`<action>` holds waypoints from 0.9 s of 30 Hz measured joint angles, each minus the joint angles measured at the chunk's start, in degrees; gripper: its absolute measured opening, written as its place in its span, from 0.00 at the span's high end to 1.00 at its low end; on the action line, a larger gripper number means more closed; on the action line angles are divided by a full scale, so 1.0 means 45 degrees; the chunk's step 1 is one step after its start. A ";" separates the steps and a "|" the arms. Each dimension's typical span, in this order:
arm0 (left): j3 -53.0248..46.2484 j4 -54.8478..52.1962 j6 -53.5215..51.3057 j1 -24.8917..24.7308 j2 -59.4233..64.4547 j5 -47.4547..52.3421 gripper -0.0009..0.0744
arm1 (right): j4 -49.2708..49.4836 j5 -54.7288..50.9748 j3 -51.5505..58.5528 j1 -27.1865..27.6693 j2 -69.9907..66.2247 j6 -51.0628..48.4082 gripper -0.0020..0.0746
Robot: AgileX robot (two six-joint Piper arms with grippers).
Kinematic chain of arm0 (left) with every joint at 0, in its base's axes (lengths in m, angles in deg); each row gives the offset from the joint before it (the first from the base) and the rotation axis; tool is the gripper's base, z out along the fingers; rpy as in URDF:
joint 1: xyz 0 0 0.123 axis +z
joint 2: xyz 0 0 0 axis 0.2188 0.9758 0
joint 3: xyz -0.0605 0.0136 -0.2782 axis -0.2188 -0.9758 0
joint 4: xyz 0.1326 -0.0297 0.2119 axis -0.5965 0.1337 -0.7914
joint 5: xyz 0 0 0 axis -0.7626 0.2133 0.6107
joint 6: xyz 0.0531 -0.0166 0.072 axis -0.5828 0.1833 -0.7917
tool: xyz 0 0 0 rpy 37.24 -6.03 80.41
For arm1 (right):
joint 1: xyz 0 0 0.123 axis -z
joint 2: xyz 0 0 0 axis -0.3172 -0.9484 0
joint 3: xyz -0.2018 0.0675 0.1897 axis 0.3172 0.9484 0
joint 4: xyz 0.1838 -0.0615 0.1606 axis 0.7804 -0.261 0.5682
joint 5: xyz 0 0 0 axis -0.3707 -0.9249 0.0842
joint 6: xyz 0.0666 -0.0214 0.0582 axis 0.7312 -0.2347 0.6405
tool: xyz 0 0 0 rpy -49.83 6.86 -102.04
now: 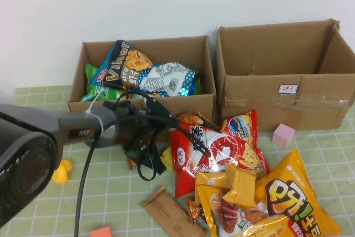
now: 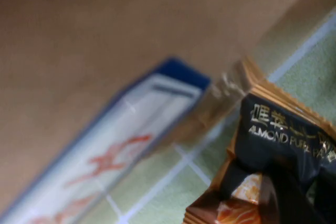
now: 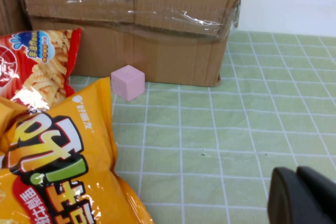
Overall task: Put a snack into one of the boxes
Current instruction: Pick up the biscuit, then place the biscuit in the biscuit box
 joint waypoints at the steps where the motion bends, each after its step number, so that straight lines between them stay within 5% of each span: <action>1: -0.0002 0.0139 -0.0021 0.0000 0.0000 0.0089 0.92 | 0.0000 0.0000 0.0000 0.0000 0.0000 0.0000 0.98; 8: -0.0064 0.1962 -0.1256 -0.0509 -0.0625 0.1939 0.95 | 0.0000 0.0000 0.0000 0.0000 0.0000 -0.0029 0.98; 19: -0.0143 0.2501 -0.2846 -0.2874 -0.3908 0.3741 0.96 | 0.0000 0.0000 0.0000 0.0000 0.0000 -0.0029 0.98; 27: -0.0143 0.1962 -0.2558 -0.3486 -0.6527 0.1533 0.96 | 0.0000 0.0000 0.0000 0.0000 0.0000 -0.0029 0.98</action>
